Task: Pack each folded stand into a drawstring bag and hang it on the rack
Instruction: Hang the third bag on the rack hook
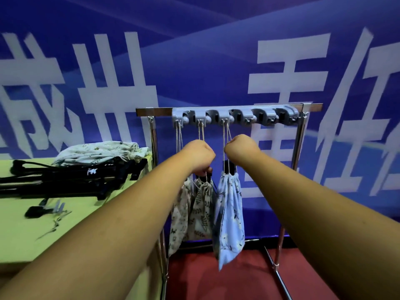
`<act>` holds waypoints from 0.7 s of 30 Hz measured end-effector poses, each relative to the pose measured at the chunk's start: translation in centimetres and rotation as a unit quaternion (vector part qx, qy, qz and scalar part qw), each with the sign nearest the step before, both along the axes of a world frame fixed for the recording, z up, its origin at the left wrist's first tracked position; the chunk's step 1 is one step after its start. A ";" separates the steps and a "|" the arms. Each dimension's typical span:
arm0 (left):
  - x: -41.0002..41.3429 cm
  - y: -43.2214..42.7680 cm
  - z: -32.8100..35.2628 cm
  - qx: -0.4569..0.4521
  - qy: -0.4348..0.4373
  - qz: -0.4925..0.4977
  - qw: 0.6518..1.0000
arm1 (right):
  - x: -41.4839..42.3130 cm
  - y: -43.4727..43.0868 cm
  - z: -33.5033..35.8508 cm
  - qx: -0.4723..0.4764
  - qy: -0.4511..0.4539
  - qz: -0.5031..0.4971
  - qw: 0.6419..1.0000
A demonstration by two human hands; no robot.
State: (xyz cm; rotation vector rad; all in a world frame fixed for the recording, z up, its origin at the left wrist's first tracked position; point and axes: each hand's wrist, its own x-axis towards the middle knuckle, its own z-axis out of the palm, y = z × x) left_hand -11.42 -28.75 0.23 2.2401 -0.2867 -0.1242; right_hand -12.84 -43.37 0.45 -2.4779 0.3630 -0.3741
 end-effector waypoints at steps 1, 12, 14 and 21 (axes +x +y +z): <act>-0.9 1.1 -0.2 -0.003 0.003 -0.005 1.000 | -0.5 0.6 0.0 0.012 -0.004 0.005 1.000; -10.9 14.7 0.0 -0.033 0.013 0.023 0.999 | -6.8 11.2 -0.5 0.065 -0.005 0.123 0.990; -11.8 17.4 0.2 -0.031 0.009 0.035 0.999 | -7.3 13.2 -0.7 0.077 -0.003 0.143 0.987; -13.7 27.3 0.3 -0.045 0.000 0.112 0.993 | -8.4 21.2 -1.5 0.073 0.017 0.235 0.969</act>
